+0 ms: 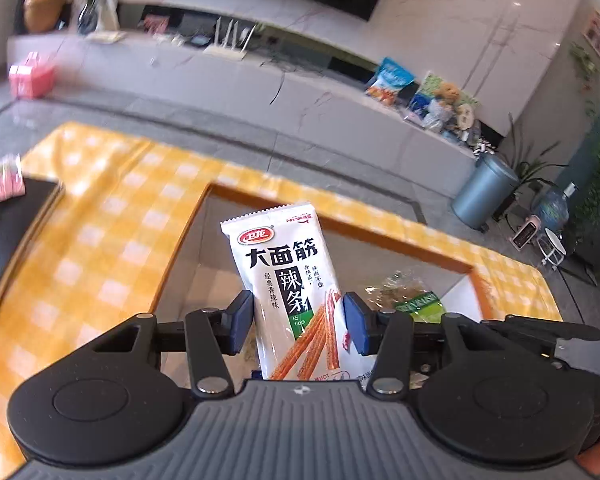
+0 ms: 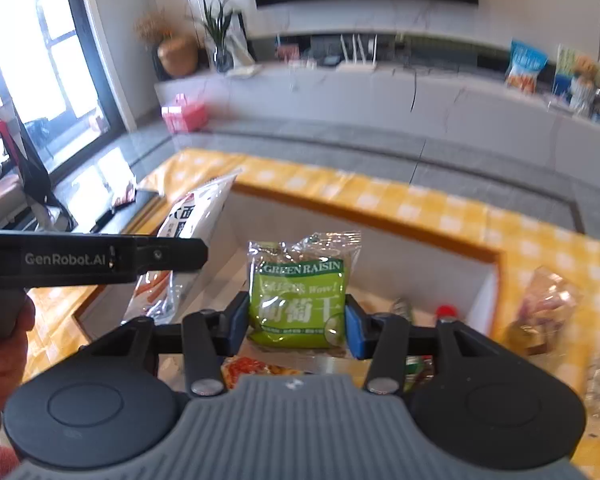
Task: Organize snacks
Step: 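Carry both packs over the orange box and lower them inside, then open both tools to release the packs into the box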
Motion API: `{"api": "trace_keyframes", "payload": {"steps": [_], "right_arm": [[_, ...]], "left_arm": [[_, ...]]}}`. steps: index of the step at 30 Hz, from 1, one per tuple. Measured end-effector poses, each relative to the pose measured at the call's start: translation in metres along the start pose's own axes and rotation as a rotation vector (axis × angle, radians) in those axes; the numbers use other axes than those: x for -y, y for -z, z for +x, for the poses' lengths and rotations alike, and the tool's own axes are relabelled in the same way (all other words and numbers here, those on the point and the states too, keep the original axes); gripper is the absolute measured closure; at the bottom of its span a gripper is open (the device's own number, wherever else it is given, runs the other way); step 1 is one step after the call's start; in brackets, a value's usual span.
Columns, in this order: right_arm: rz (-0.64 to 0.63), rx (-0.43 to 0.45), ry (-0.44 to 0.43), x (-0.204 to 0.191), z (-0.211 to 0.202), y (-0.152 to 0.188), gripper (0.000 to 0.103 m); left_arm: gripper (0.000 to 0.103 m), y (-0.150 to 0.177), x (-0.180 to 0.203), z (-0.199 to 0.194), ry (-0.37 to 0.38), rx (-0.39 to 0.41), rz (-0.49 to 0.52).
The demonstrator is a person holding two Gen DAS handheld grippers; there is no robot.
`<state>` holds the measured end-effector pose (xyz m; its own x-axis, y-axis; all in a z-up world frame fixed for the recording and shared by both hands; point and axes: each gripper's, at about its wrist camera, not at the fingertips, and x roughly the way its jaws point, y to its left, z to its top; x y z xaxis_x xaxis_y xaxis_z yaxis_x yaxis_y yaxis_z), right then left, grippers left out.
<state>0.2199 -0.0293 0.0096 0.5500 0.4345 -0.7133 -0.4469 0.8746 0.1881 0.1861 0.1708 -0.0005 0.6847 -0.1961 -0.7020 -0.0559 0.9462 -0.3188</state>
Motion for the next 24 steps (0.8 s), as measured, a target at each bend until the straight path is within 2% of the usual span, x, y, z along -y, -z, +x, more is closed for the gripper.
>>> {"api": "trace_keyframes", "payload": {"steps": [4,7,13,15,22,24], "right_arm": [[-0.051,-0.06,0.003,-0.013,0.029,-0.002,0.056],[-0.108,-0.109,-0.017,-0.02,0.044,0.002,0.056],[-0.177,-0.189,-0.047,-0.024,0.065,0.007,0.056],[-0.201,-0.218,-0.068,-0.026,0.067,0.012,0.056],[-0.288,-0.258,-0.058,-0.03,0.065,0.016,0.056],[-0.296,-0.255,-0.064,-0.027,0.062,0.016,0.056]], "left_arm": [[0.047,0.007,-0.011,0.018,-0.053,-0.073,0.003],[0.047,0.008,-0.011,0.023,-0.079,-0.098,0.035],[0.047,0.013,0.009,0.034,-0.183,-0.168,0.208],[0.047,0.015,0.013,0.038,-0.2,-0.19,0.264],[0.045,0.021,0.021,0.05,-0.25,-0.253,0.42],[0.041,0.024,0.024,0.053,-0.268,-0.256,0.453]]}}
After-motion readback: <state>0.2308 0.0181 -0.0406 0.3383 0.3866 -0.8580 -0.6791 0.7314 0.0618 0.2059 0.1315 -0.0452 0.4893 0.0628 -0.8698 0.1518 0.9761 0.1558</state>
